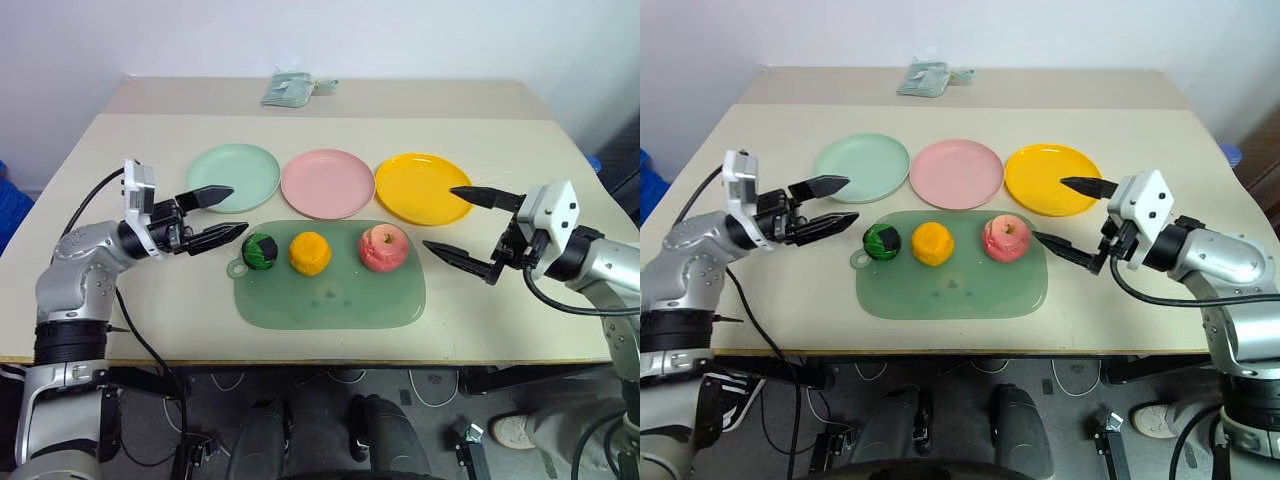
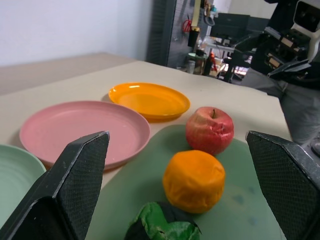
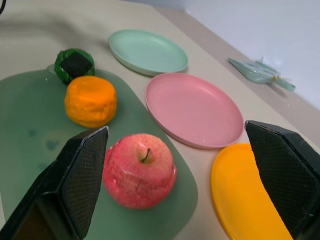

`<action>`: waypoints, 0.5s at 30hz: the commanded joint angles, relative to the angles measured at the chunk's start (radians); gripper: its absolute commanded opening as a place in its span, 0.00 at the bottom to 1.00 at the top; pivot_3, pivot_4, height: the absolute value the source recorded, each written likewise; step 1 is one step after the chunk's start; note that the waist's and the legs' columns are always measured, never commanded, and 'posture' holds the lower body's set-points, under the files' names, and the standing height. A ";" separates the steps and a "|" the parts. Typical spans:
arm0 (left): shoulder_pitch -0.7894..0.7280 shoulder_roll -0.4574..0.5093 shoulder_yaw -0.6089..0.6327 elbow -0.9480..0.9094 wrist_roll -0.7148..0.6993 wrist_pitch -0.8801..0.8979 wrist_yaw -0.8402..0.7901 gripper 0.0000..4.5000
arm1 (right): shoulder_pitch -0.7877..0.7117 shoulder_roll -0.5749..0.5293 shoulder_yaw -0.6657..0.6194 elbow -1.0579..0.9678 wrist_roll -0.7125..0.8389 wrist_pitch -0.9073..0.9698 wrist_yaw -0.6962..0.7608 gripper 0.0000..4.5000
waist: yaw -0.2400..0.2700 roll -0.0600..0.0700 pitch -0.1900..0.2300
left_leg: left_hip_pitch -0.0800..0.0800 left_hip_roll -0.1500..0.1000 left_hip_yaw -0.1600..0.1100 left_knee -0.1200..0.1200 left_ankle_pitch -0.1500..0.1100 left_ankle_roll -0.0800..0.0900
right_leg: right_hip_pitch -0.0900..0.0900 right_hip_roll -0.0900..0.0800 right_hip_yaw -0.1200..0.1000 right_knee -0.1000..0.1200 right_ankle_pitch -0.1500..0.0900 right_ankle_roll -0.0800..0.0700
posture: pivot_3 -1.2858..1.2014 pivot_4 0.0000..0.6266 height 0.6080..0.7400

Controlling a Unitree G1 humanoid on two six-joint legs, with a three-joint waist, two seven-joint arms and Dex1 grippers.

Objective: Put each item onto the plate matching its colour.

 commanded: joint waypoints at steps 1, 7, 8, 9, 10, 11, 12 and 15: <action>0.002 0.001 0.005 -0.031 -0.003 -0.015 0.000 1.00 | -0.011 -0.018 -0.021 -0.028 0.007 0.005 -0.003 0.99 | 0.000 0.000 0.000 | 0.000 0.000 0.000 0.000 0.000 0.000 | 0.000 0.000 0.000 0.000 0.000 0.000 | 0.52 0.24 1.00; -0.019 0.004 0.006 -0.029 -0.006 -0.003 -0.001 1.00 | -0.029 -0.011 -0.008 -0.012 -0.014 -0.005 -0.007 0.99 | 0.000 0.000 0.000 | 0.000 0.000 0.000 0.000 0.000 0.000 | 0.000 0.000 0.000 0.000 0.000 0.000 | 0.52 0.24 1.00; -0.030 0.007 0.006 -0.014 -0.007 -0.002 -0.010 1.00 | -0.033 -0.009 -0.008 -0.013 -0.014 -0.003 -0.011 0.99 | 0.000 0.000 0.000 | 0.000 0.000 0.000 0.000 0.000 0.000 | 0.000 0.000 0.000 0.000 0.000 0.000 | 0.52 0.24 1.00; -0.039 0.012 0.004 0.003 -0.006 -0.002 -0.022 1.00 | -0.035 -0.006 -0.008 -0.015 -0.015 -0.003 -0.015 0.99 | 0.001 0.000 0.000 | 0.000 0.000 0.000 0.000 0.000 0.000 | 0.000 0.000 0.000 0.000 0.000 0.000 | 0.52 0.24 1.00; -0.050 0.021 0.002 0.027 -0.003 0.004 -0.041 1.00 | -0.036 -0.001 -0.004 -0.023 -0.017 0.000 -0.022 0.99 | 0.001 0.000 0.000 | 0.000 0.000 0.000 0.000 0.000 0.000 | 0.000 0.000 0.000 0.000 0.000 0.000 | 0.52 0.24 1.00; -0.057 0.030 0.002 0.049 -0.001 0.006 -0.057 1.00 | -0.039 0.003 0.003 -0.033 -0.019 0.006 -0.031 0.99 | 0.000 0.000 0.000 | 0.000 0.000 0.000 0.000 0.000 0.000 | 0.000 0.000 0.000 0.000 0.000 0.000 | 0.52 0.24 1.00; -0.072 0.036 0.001 0.071 0.000 0.015 -0.065 1.00 | -0.040 0.006 0.006 -0.031 -0.021 -0.002 -0.030 0.99 | 0.000 0.000 0.000 | 0.000 0.000 0.000 0.000 0.000 0.000 | 0.000 0.000 0.000 0.000 0.000 0.000 | 0.52 0.24 1.00; -0.105 0.053 0.005 0.114 0.005 0.014 -0.085 1.00 | -0.057 0.018 0.014 -0.018 -0.024 -0.020 -0.034 0.99 | 0.000 0.000 0.000 | 0.000 0.000 0.000 0.000 0.000 0.000 | 0.000 0.000 0.000 0.000 0.000 0.000 | 0.52 0.24 1.00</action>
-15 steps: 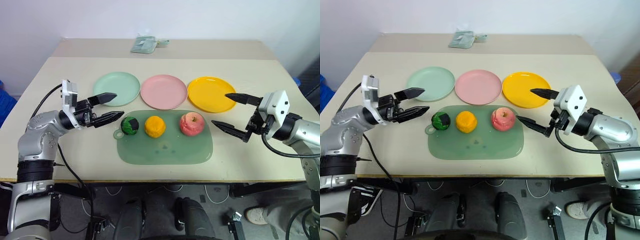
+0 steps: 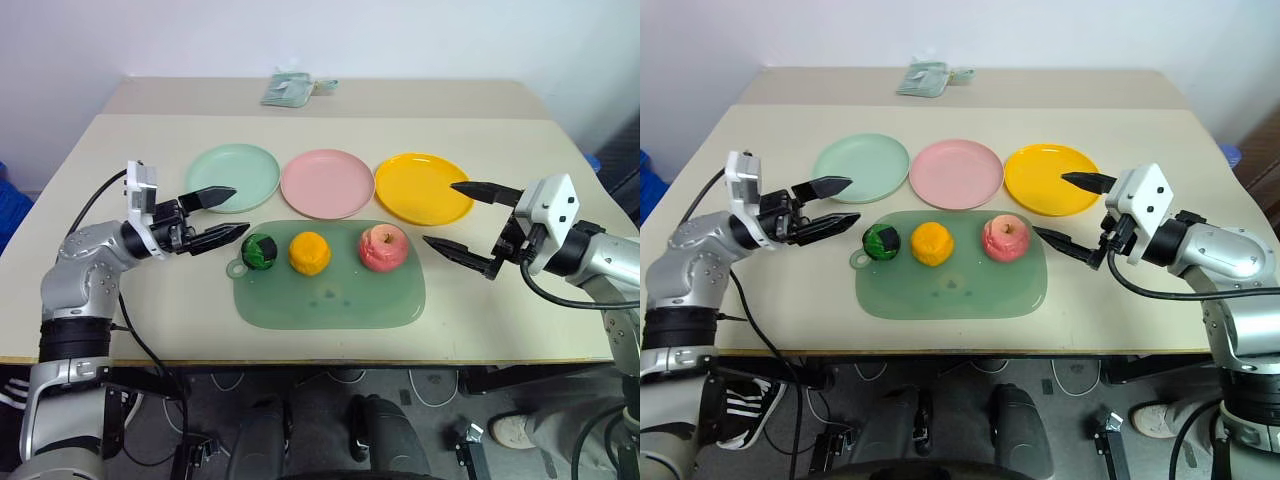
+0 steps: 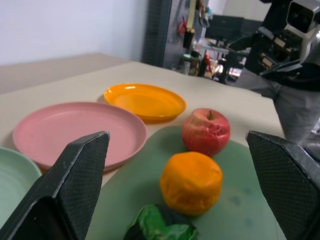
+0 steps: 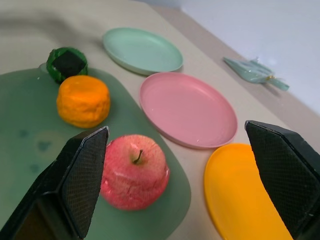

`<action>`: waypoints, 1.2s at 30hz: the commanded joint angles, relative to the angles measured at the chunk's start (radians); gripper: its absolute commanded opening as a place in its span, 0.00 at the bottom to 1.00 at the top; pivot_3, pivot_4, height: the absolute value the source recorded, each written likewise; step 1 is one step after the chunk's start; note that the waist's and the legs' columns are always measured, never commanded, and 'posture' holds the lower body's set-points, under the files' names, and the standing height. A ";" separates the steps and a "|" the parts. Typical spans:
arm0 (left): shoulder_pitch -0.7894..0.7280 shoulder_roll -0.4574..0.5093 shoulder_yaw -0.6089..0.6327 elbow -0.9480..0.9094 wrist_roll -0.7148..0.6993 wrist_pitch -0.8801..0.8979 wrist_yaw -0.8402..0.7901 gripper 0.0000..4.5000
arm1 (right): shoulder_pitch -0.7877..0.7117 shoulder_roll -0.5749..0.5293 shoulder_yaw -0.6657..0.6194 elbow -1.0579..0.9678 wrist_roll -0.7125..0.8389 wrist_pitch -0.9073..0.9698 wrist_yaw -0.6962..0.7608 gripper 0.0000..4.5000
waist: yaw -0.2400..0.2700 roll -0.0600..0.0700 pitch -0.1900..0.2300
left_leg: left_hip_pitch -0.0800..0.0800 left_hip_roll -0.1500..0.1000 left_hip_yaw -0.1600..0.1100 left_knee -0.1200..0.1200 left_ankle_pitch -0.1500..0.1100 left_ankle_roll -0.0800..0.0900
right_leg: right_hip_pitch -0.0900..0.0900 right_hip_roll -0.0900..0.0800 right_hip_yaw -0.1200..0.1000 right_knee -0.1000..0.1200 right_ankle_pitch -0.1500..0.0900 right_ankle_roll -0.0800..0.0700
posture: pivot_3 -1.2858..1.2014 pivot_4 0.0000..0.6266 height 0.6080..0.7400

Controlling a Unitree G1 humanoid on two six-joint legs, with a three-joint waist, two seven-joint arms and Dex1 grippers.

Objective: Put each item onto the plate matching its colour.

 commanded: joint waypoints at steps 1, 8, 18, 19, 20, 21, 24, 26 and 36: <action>-0.042 0.028 0.010 0.025 0.003 -0.009 -0.028 1.00 | -0.034 0.013 0.005 -0.012 -0.014 -0.039 -0.011 0.99 | 0.000 0.000 0.000 | 0.000 0.000 0.000 0.000 0.000 0.000 | 0.000 0.000 0.000 0.000 0.000 0.000 | 0.52 0.24 1.00; -0.049 0.073 0.002 0.023 -0.012 0.037 -0.116 1.00 | -0.071 0.044 0.075 -0.060 0.007 0.004 -0.021 0.99 | -0.002 0.000 0.000 | -0.001 0.000 0.000 0.000 0.000 0.000 | -0.001 0.000 0.000 0.000 0.000 0.000 | 0.52 0.24 1.00; -0.059 0.045 -0.104 0.134 0.167 -0.208 -0.153 1.00 | -0.094 -0.013 0.126 -0.228 0.103 0.208 -0.012 0.99 | 0.001 0.000 0.000 | -0.002 0.000 0.000 0.000 0.000 0.000 | -0.001 0.000 0.000 0.000 0.000 -0.001 | 0.52 0.24 1.00; -0.067 0.029 -0.108 0.144 0.172 -0.227 -0.149 1.00 | -0.093 -0.029 0.121 -0.253 0.129 0.241 -0.007 0.99 | 0.001 0.000 0.000 | -0.002 0.000 0.000 0.000 0.000 0.000 | -0.002 0.000 0.000 0.000 0.000 -0.001 | 0.52 0.24 1.00; -0.074 0.017 -0.112 0.154 0.179 -0.240 -0.145 1.00 | -0.091 -0.041 0.114 -0.277 0.144 0.261 -0.006 0.99 | 0.003 0.000 0.000 | -0.003 0.000 0.000 0.000 0.000 0.000 | -0.002 0.000 0.000 0.000 0.000 -0.001 | 0.52 0.24 1.00; -0.076 0.012 -0.115 0.167 0.187 -0.256 -0.150 1.00 | -0.088 -0.053 0.108 -0.297 0.155 0.280 -0.009 0.99 | 0.002 0.000 0.000 | -0.003 0.000 -0.001 0.000 0.000 0.000 | -0.003 0.000 0.000 0.000 0.000 -0.001 | 0.52 0.24 1.00; -0.080 0.001 -0.124 0.196 0.203 -0.287 -0.158 1.00 | -0.075 -0.084 0.093 -0.349 0.193 0.332 -0.018 0.99 | -0.001 0.000 0.000 | -0.004 0.000 0.000 0.000 0.000 0.000 | -0.003 0.000 0.000 0.000 0.000 -0.001 | 0.52 0.24 1.00; -0.088 -0.018 -0.134 0.207 0.207 -0.286 -0.153 1.00 | -0.080 -0.085 0.084 -0.360 0.218 0.359 -0.035 0.99 | -0.001 0.000 0.000 | -0.004 0.000 0.000 0.000 0.000 0.000 | -0.003 0.000 0.000 0.000 0.000 -0.001 | 0.52 0.24 1.00; -0.107 -0.111 -0.212 0.310 0.320 -0.433 -0.107 1.00 | -0.063 -0.088 0.071 -0.376 0.229 0.374 -0.079 0.99 | 0.001 0.000 0.000 | -0.004 0.000 -0.001 0.001 0.000 0.000 | -0.003 0.000 0.000 -0.001 0.000 -0.001 | 0.52 0.24 1.00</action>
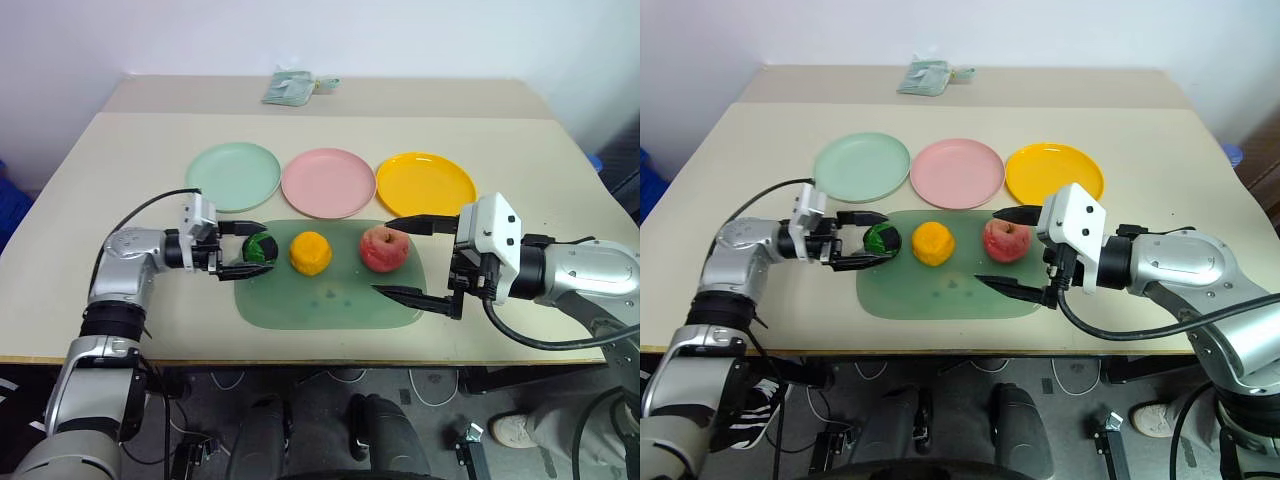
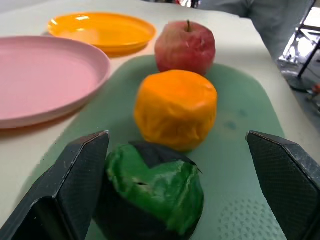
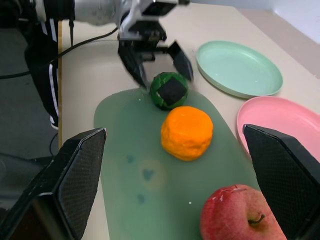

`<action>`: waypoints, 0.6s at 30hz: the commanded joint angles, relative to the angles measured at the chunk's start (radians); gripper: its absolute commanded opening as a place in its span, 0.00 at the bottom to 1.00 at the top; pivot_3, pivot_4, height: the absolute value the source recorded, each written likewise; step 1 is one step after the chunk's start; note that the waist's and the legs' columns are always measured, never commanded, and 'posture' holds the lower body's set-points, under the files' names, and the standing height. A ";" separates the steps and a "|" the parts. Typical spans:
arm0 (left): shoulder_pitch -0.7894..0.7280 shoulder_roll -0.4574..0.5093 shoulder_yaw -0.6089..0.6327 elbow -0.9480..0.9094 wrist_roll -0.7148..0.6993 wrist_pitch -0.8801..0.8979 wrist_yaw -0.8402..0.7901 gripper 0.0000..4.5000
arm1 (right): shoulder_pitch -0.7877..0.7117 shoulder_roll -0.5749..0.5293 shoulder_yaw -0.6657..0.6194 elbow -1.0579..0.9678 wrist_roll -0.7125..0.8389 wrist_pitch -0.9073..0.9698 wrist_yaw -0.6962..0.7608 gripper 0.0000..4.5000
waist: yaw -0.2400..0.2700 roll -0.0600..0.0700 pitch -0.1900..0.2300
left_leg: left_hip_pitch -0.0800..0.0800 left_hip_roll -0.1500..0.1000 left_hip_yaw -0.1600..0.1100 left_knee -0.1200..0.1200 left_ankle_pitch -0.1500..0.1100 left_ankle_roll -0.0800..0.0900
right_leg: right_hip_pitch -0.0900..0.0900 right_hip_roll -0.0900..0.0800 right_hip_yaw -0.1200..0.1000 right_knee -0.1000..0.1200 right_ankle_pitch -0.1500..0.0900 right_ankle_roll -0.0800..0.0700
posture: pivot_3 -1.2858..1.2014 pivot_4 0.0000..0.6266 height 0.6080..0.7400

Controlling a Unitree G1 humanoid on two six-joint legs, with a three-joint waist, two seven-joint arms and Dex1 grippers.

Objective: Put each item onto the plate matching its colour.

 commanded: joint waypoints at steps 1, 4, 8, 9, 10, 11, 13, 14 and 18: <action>-0.030 -0.007 -0.015 0.050 0.055 -0.084 0.038 1.00 | 0.008 -0.016 -0.046 -0.028 0.009 -0.005 -0.009 0.99 | 0.000 0.000 0.000 | 0.000 0.000 0.000 0.000 0.000 0.000 | 0.000 0.000 0.000 0.000 0.000 0.000 | 0.52 0.24 1.00; -0.035 -0.023 -0.027 0.072 0.080 -0.124 0.058 1.00 | 0.018 -0.017 -0.053 -0.030 0.004 -0.009 -0.013 0.99 | 0.000 0.000 0.000 | 0.000 0.000 0.000 0.000 0.000 0.000 | 0.000 0.000 0.000 0.000 0.000 0.000 | 0.52 0.24 1.00; -0.032 -0.034 -0.031 0.062 0.082 -0.124 0.062 0.88 | 0.022 -0.017 -0.054 -0.033 0.001 -0.010 -0.021 1.00 | 0.000 0.000 0.000 | 0.000 0.000 0.000 0.000 0.000 0.000 | 0.000 0.000 0.000 0.000 0.000 0.000 | 0.52 0.24 1.00; -0.031 -0.038 -0.030 0.056 0.082 -0.130 0.068 0.82 | 0.023 -0.018 -0.056 -0.032 0.001 -0.012 -0.021 1.00 | 0.000 0.000 0.000 | 0.000 0.000 0.000 0.000 0.000 0.000 | 0.000 0.000 0.000 0.000 0.000 0.000 | 0.52 0.24 1.00; -0.032 -0.040 -0.026 0.050 0.082 -0.132 0.078 0.72 | 0.024 -0.019 -0.056 -0.031 -0.002 -0.014 -0.021 1.00 | 0.000 0.000 0.000 | 0.000 0.000 0.000 0.000 0.000 0.000 | 0.000 0.000 0.000 0.000 0.000 0.000 | 0.52 0.24 1.00; -0.032 -0.042 -0.024 0.047 0.082 -0.134 0.085 0.72 | 0.024 -0.021 -0.055 -0.031 -0.004 -0.015 -0.021 1.00 | 0.000 0.000 0.000 | 0.000 0.000 0.000 0.000 0.000 0.000 | 0.000 0.000 0.000 0.000 0.000 0.000 | 0.52 0.24 1.00; -0.036 -0.044 -0.015 0.038 0.077 -0.137 0.104 0.72 | 0.023 -0.021 -0.053 -0.028 -0.008 -0.019 -0.023 1.00 | 0.000 0.000 0.000 | 0.000 0.000 0.000 0.000 0.000 0.000 | 0.000 0.000 0.000 0.000 0.000 0.000 | 0.52 0.24 1.00; -0.038 -0.044 -0.010 0.031 0.069 -0.119 0.108 0.72 | 0.022 -0.021 -0.052 -0.025 -0.011 -0.022 -0.022 1.00 | 0.000 0.000 0.000 | 0.000 0.000 0.000 0.000 0.000 0.000 | 0.000 0.000 0.000 0.000 0.000 0.000 | 0.52 0.24 1.00; -0.062 -0.039 0.053 0.009 0.000 -0.036 0.152 0.72 | 0.011 -0.014 -0.048 -0.013 -0.023 -0.039 -0.022 1.00 | 0.000 0.000 0.000 | 0.000 0.000 0.000 0.000 0.000 0.000 | 0.000 0.000 0.000 0.000 0.000 0.000 | 0.52 0.24 1.00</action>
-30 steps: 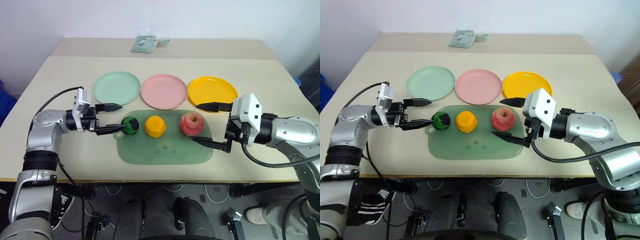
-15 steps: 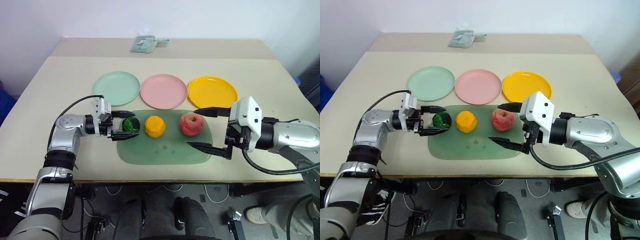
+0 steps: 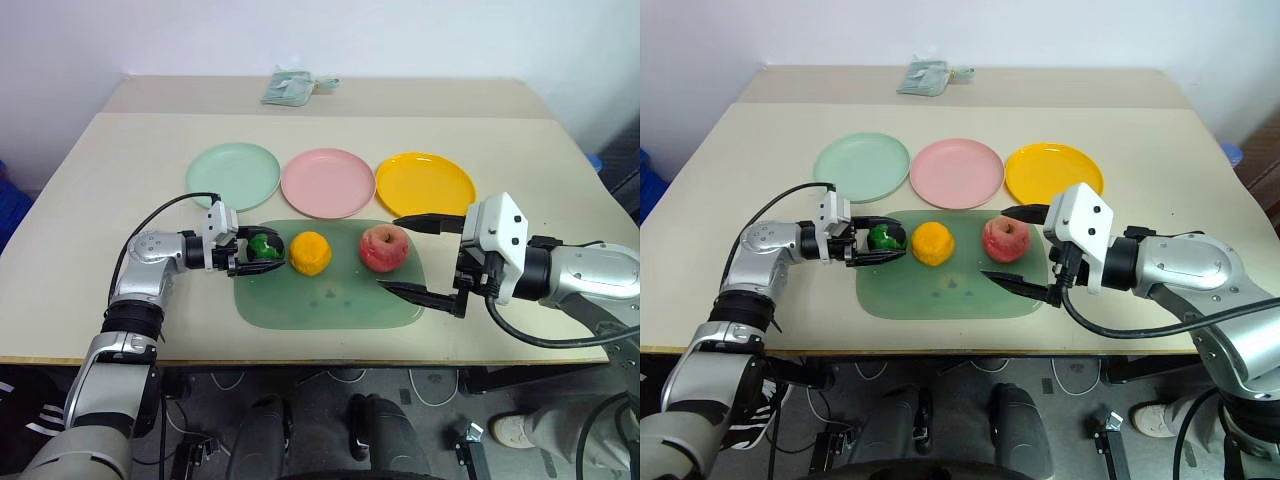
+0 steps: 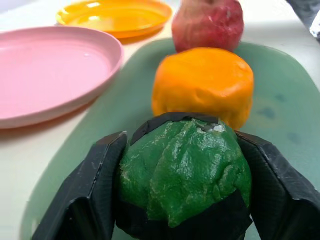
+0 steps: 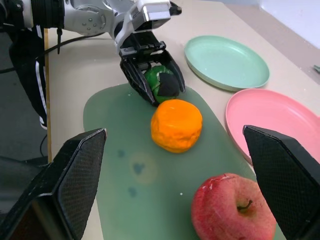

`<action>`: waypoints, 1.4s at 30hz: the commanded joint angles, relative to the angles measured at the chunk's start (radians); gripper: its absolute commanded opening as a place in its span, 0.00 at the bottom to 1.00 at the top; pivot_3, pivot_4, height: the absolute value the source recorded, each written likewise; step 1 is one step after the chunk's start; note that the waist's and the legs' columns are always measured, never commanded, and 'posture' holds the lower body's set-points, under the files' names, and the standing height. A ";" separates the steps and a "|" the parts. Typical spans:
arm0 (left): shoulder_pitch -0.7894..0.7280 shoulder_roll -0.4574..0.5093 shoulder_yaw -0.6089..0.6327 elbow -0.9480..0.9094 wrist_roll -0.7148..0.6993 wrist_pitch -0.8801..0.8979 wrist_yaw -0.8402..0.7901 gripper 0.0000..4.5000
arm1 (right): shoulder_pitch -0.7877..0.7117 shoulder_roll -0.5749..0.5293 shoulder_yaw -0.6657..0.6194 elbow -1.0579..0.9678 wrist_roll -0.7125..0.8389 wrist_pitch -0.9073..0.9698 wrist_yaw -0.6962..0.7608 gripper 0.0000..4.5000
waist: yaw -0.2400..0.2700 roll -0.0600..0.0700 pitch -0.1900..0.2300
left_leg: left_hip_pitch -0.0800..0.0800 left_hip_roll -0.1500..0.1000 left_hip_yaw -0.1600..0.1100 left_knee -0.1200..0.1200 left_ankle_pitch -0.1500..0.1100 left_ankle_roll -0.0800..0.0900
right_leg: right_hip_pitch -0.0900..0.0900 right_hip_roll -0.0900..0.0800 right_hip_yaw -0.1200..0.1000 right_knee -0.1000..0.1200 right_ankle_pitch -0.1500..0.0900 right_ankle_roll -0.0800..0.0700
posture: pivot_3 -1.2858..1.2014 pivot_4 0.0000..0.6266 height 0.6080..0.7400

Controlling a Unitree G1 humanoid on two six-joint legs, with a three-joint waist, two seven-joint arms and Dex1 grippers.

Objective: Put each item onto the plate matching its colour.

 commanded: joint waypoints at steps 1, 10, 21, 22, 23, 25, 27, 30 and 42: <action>-0.060 0.010 0.100 -0.037 -0.094 0.083 0.061 0.72 | -0.023 -0.002 -0.027 -0.007 -0.013 -0.033 -0.007 1.00 | 0.000 0.000 0.000 | 0.000 0.000 0.000 0.000 0.000 0.000 | 0.000 0.000 0.000 0.000 0.000 0.000 | 0.52 0.24 1.00; -0.252 -0.032 0.222 0.241 -0.004 0.000 0.592 0.72 | -0.194 0.135 0.015 0.163 -0.119 -0.081 -0.162 1.00 | 0.000 -0.001 0.000 | 0.000 0.000 0.000 0.000 0.000 0.000 | 0.000 0.000 0.000 0.000 0.002 0.004 | 0.52 0.24 1.00; -0.344 -0.128 0.247 0.438 0.029 -0.082 0.869 0.72 | -0.246 0.276 0.095 0.241 -0.241 -0.032 -0.325 1.00 | -0.001 -0.002 0.000 | 0.000 0.000 0.000 0.000 0.000 0.000 | 0.000 0.000 -0.001 0.001 0.002 0.005 | 0.52 0.24 1.00; -0.347 -0.122 0.240 0.449 0.045 -0.098 0.888 0.77 | -0.243 0.274 0.093 0.239 -0.243 -0.031 -0.322 1.00 | -0.001 -0.002 0.000 | 0.000 0.000 0.000 0.000 0.000 0.000 | 0.000 0.000 -0.001 0.001 0.002 0.005 | 0.52 0.24 1.00; -0.350 -0.115 0.229 0.459 0.063 -0.111 0.898 0.83 | -0.240 0.272 0.091 0.236 -0.245 -0.031 -0.319 1.00 | -0.001 -0.002 0.000 | 0.000 0.000 0.000 0.000 0.000 0.000 | 0.000 0.001 -0.001 0.001 0.002 0.005 | 0.52 0.24 1.00; -0.360 -0.110 0.227 0.478 0.073 -0.116 0.898 0.99 | -0.233 0.264 0.090 0.232 -0.255 -0.039 -0.310 1.00 | -0.001 -0.002 0.000 | 0.000 0.000 0.000 0.000 0.000 0.000 | 0.000 0.001 -0.001 0.001 0.002 0.004 | 0.52 0.24 1.00; -0.367 -0.105 0.218 0.489 0.090 -0.135 0.893 0.99 | -0.231 0.265 0.086 0.232 -0.256 -0.040 -0.306 1.00 | -0.001 -0.002 0.000 | 0.000 0.000 0.000 0.000 0.000 0.000 | 0.000 0.001 -0.001 0.001 0.002 0.004 | 0.52 0.24 1.00; -0.374 -0.105 0.228 0.473 0.068 -0.151 0.803 0.99 | -0.224 0.263 0.084 0.224 -0.262 -0.048 -0.298 1.00 | -0.001 -0.002 0.000 | 0.000 0.000 0.001 0.000 0.000 0.000 | 0.000 0.000 -0.001 0.001 0.002 0.004 | 0.52 0.24 1.00; -0.254 0.015 0.215 0.128 -0.168 0.179 0.044 0.99 | -0.204 0.262 0.110 0.149 -0.202 0.000 -0.228 1.00 | -0.019 -0.001 0.000 | 0.001 0.000 0.000 -0.001 0.000 0.000 | 0.000 0.001 -0.001 0.001 0.002 0.004 | 0.52 0.24 1.00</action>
